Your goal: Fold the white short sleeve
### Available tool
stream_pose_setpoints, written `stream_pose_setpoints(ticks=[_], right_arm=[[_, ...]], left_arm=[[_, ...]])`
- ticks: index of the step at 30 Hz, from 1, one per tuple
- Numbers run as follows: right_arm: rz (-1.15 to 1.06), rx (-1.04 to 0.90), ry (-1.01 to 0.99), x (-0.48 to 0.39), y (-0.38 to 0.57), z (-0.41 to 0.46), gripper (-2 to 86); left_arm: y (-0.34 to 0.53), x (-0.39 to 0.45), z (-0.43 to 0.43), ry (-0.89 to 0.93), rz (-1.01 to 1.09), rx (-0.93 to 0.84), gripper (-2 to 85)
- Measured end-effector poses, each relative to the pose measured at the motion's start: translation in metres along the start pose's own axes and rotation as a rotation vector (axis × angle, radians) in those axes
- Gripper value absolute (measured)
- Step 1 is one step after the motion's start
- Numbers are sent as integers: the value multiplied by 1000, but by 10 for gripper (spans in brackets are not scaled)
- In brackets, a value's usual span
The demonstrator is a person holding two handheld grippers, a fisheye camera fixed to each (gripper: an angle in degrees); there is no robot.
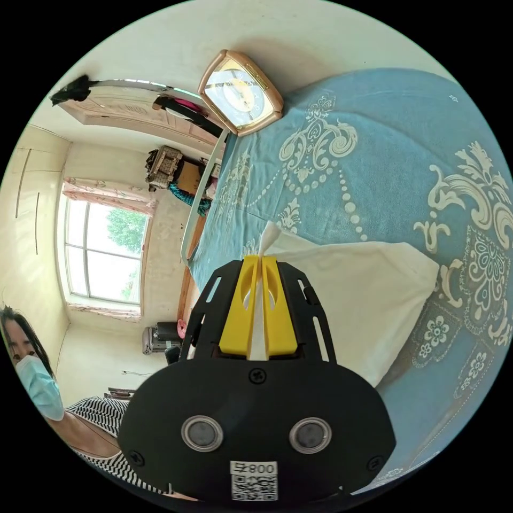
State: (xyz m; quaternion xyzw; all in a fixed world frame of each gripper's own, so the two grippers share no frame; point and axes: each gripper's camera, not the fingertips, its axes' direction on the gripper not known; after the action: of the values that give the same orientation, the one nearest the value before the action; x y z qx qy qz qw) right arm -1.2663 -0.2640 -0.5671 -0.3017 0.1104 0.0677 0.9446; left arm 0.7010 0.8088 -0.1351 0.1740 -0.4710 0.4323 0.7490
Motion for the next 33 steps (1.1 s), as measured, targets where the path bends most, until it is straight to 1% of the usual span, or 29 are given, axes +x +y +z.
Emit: stream_pose_setpoints(ticks=[5,13,16,19,22,28,33], right_arm=[[-18,-89,85,-57,-27,-8,7],[-7,-212,190,-121,-44,-24,14],[-27,-209,193,-148,-42,-49,21],[-67,-196,142,-180,-38,-81,31],[-76,-218,144,-207,-34,-103,38],[-74,-166,91,-259,-13,-163,41],[-117,-125,146,-306,16,-213,18]], left_arm=[[13,-50,5,30,-69,5,12],[29,-117,14,65,-160,-29,15],[35,-137,17,93,-178,-23,15],[41,-150,19,107,-179,-11,15],[46,-160,21,109,-176,-3,14],[60,-167,16,45,-153,13,8],[66,-151,10,-22,-51,52,3]])
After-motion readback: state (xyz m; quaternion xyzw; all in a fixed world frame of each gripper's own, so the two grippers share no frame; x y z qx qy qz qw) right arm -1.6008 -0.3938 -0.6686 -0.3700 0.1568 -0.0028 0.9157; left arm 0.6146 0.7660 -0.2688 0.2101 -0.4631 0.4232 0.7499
